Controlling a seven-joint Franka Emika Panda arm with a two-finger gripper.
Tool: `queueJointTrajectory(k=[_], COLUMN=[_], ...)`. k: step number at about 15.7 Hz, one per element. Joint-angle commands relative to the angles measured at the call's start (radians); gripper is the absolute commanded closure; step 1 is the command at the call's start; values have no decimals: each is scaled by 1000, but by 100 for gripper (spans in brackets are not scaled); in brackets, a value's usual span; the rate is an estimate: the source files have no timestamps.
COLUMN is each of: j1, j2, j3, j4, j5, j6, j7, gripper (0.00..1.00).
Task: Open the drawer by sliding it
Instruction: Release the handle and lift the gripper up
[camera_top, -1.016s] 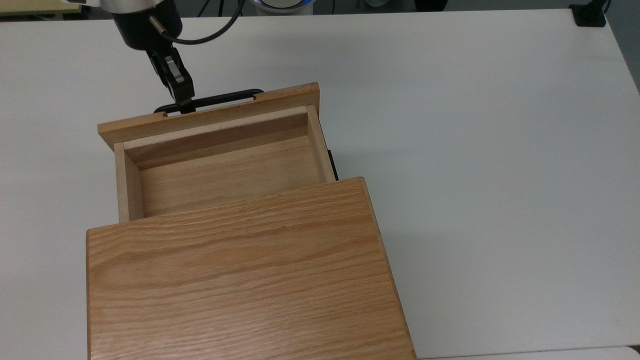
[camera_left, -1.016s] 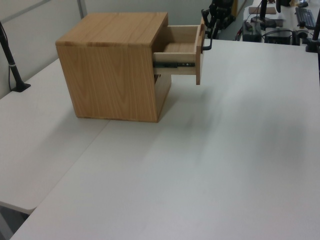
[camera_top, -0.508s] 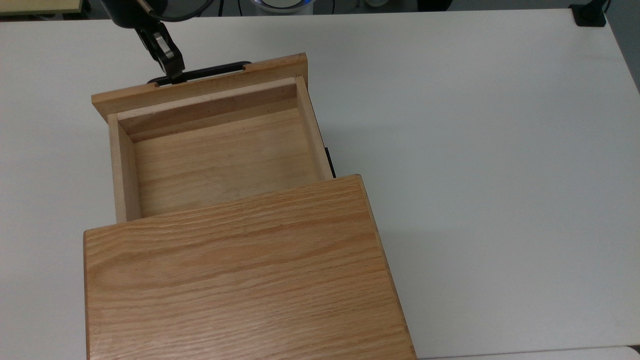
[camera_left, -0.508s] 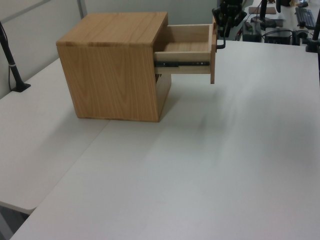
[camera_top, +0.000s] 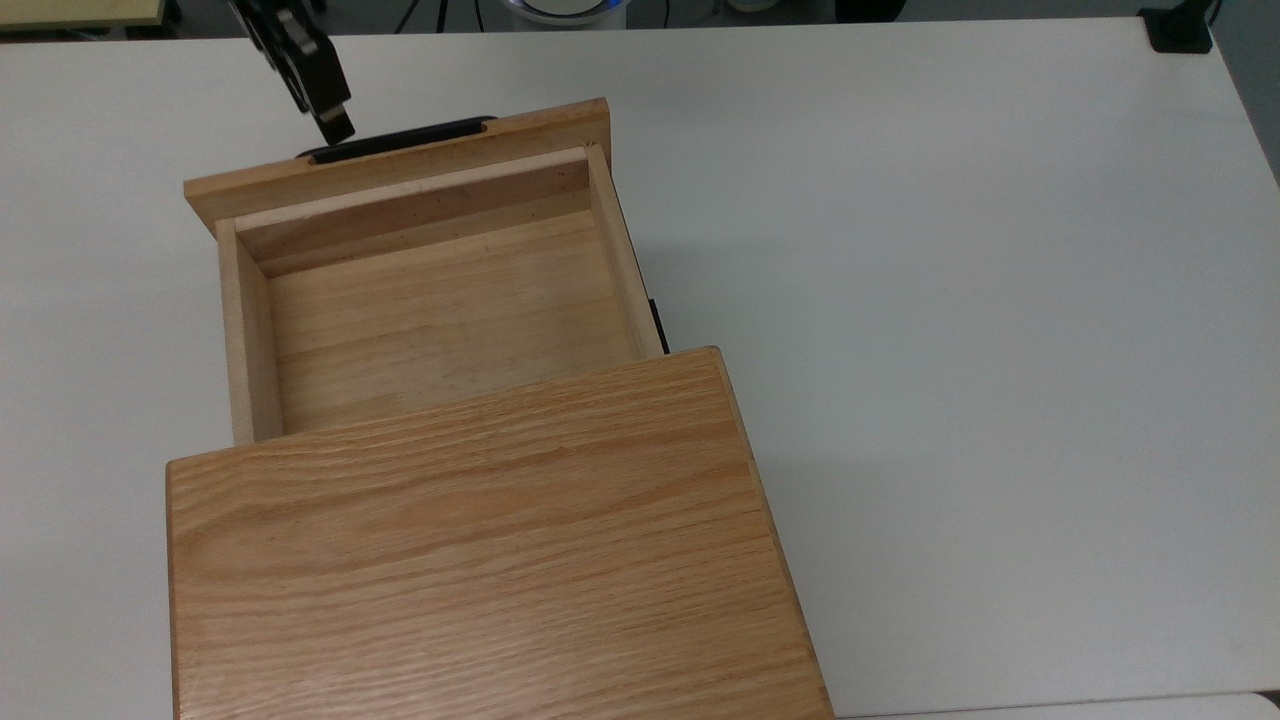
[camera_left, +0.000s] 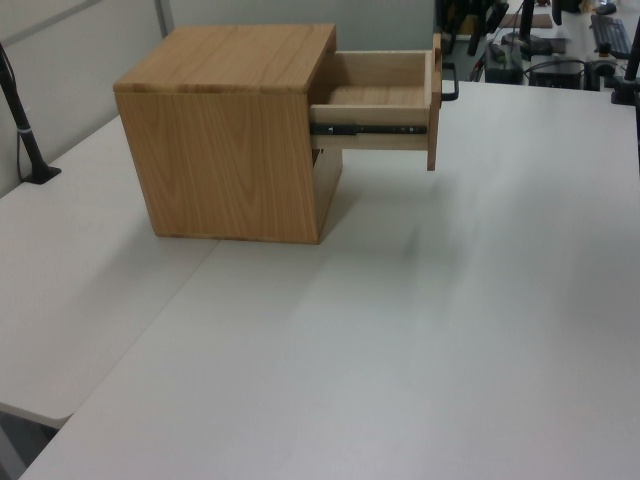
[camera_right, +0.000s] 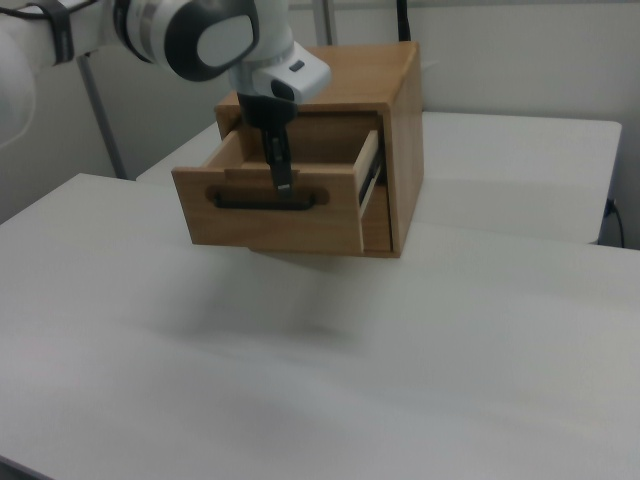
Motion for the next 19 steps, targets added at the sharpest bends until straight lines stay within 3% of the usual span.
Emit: queueJointTrajectory(k=[1, 9, 12, 14, 19], j1=[0, 15, 55, 82, 167], j2=[-32, -93, -109, -109, -107], j3=[-4, -3, -4, -4, -4], j4=[-16, -21, -36, -39, -67], j5=[17, 12, -3, -40, -209], j6=[-25, -62, -61, -53, -55], j7=[-31, -163, -224, -284, -444], gripper=[0, 0, 0, 0, 0])
